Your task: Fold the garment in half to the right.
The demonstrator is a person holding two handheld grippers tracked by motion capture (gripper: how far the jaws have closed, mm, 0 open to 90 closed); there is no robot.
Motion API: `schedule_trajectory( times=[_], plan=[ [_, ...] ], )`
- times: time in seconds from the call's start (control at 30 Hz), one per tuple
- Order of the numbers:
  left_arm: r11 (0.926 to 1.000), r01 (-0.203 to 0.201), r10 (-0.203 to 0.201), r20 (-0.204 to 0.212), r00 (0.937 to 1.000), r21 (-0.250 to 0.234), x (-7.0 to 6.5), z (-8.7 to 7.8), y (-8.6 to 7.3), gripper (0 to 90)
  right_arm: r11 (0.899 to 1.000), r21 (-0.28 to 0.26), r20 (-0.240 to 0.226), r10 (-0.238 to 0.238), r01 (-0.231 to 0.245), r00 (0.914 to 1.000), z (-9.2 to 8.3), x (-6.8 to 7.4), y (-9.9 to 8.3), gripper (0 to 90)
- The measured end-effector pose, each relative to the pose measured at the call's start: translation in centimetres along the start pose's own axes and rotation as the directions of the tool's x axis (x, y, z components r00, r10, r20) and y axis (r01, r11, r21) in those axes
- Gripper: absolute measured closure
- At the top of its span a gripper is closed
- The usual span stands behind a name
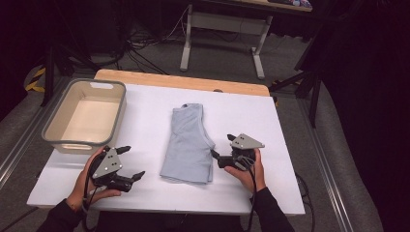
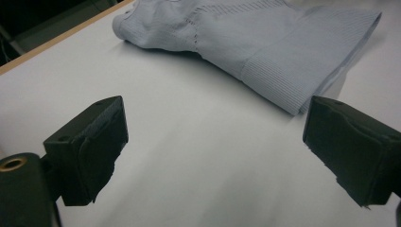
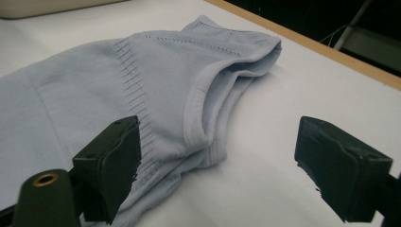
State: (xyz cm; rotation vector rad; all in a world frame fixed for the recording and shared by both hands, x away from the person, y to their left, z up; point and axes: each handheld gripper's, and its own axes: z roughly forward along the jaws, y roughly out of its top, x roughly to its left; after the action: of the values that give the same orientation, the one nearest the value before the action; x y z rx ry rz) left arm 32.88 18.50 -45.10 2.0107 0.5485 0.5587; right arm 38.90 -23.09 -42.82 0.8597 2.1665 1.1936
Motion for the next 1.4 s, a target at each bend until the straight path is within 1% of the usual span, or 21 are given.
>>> schedule_trajectory(
  times=[0.1, 0.17, 0.27, 0.33, 0.4, 0.5, 0.57, 0.63, 0.7, 0.8, 0.87, 0.9, 1.0, 1.03, 1.07, 1.1, 1.2, 1.27, 1.3, 1.37, 1.4],
  plan=[
    [0.9998, 0.020, -0.020, -0.006, 0.9998, -0.002, 0.1, -0.7, -0.5, 8.4, 0.999, 0.027, -0.024, 0.033, -0.032, 0.9992, 0.9, -0.4, 0.8, 14.0],
    [0.9996, 0.028, -0.028, -0.009, 0.9996, -0.004, 0.1, -1.1, -0.7, 8.4, 0.999, 0.039, -0.031, 0.034, -0.033, 0.9989, 1.5, -0.5, 1.4, 13.6],
    [0.9988, 0.049, -0.049, 0.000, 0.9988, -0.005, 0.0, -1.4, -1.0, 8.0, 0.997, 0.056, -0.058, 0.062, -0.058, 0.9964, 2.7, -0.6, 2.4, 11.9],
    [0.9993, 0.035, -0.035, -0.005, 0.9994, 0.010, -0.1, -1.4, -1.1, 8.1, 0.995, 0.072, -0.073, 0.073, -0.067, 0.9947, 3.5, -0.7, 2.8, 11.7],
    [0.9993, 0.033, -0.033, -0.003, 0.9994, 0.018, -0.2, -1.3, -1.1, 7.9, 0.991, 0.097, -0.087, 0.095, -0.086, 0.9917, 4.5, -0.8, 2.9, 11.2],
    [0.9994, 0.029, -0.029, 0.004, 0.9996, 0.018, -0.4, -1.1, -1.0, 7.9, 0.982, 0.143, -0.104, 0.136, -0.120, 0.9853, 6.0, -0.9, 2.8, 9.6],
    [0.9996, 0.018, -0.018, 0.010, 0.9998, 0.023, -0.6, -1.1, -0.9, 7.8, 0.978, 0.171, -0.112, 0.138, -0.118, 0.9841, 6.8, -0.9, 2.5, 8.9],
    [0.9996, 0.016, -0.016, 0.014, 0.9998, 0.024, -0.7, -1.0, -0.9, 7.8, 0.971, 0.208, -0.121, 0.148, -0.121, 0.9816, 7.5, -0.9, 2.1, 6.7],
    [0.9996, 0.010, -0.010, 0.015, 0.9998, 0.026, -0.8, -0.9, -0.8, 7.8, 0.965, 0.224, -0.132, 0.171, -0.139, 0.9764, 7.9, -1.0, 1.8, 6.8],
    [0.9996, 0.004, -0.005, 0.022, 0.9997, 0.029, -0.8, -0.8, -0.8, 7.7, 0.959, 0.252, -0.145, 0.174, -0.133, 0.9741, 8.5, -0.9, 1.5, 7.0],
    [0.9995, 0.000, -0.001, 0.020, 0.9998, 0.032, -0.9, -0.8, -0.8, 7.7, 0.953, 0.264, -0.152, 0.194, -0.150, 0.9690, 8.9, -1.1, 1.3, 4.8],
    [0.9995, 0.000, -0.001, 0.021, 0.9998, 0.032, -0.9, -0.8, -0.8, 7.7, 0.949, 0.268, -0.157, 0.212, -0.165, 0.9645, 9.1, -1.2, 1.2, 4.7],
    [0.9994, -0.001, 0.001, 0.024, 0.9997, 0.034, -1.0, -0.8, -0.8, 7.6, 0.949, 0.274, -0.159, 0.208, -0.159, 0.9652, 9.1, -1.2, 1.2, 5.4],
    [0.9994, -0.003, 0.002, 0.025, 0.9997, 0.034, -1.0, -0.7, -0.7, 7.6, 0.948, 0.277, -0.153, 0.207, -0.159, 0.9663, 9.1, -1.1, 1.3, 6.8],
    [0.9994, 0.000, -0.001, 0.025, 0.9997, 0.033, -1.0, -0.7, -0.7, 7.6, 0.949, 0.278, -0.161, 0.202, -0.151, 0.9661, 9.1, -1.0, 1.3, 10.9],
    [0.9995, 0.005, -0.006, 0.029, 0.9996, 0.032, -1.0, -0.6, -0.7, 7.6, 0.950, 0.278, -0.183, 0.199, -0.143, 0.9628, 9.1, -0.9, 1.4, 15.9],
    [0.9992, 0.006, -0.008, 0.037, 0.9993, 0.039, -1.0, -0.4, -0.6, 7.4, 0.946, 0.293, -0.207, 0.206, -0.140, 0.9565, 9.0, -0.9, 1.7, 23.7],
    [0.9990, 0.004, -0.006, 0.039, 0.9992, 0.045, -1.1, -0.2, -0.6, 7.2, 0.945, 0.295, -0.214, 0.210, -0.142, 0.9540, 9.0, -0.9, 1.7, 29.1],
    [0.9990, 0.006, -0.008, 0.041, 0.9991, 0.045, -1.2, -0.1, -0.5, 7.2, 0.945, 0.294, -0.224, 0.214, -0.144, 0.9508, 8.9, -0.8, 1.7, 34.0],
    [0.9987, 0.010, -0.013, 0.050, 0.9987, 0.050, -1.2, 0.0, -0.5, 7.2, 0.943, 0.295, -0.257, 0.234, -0.154, 0.9379, 8.8, -0.8, 1.7, 44.5],
    [0.9987, 0.010, -0.013, 0.050, 0.9987, 0.050, -1.2, 0.0, -0.5, 7.2, 0.942, 0.294, -0.268, 0.243, -0.161, 0.9323, 8.8, -0.8, 1.7, 47.1]
  ],
)
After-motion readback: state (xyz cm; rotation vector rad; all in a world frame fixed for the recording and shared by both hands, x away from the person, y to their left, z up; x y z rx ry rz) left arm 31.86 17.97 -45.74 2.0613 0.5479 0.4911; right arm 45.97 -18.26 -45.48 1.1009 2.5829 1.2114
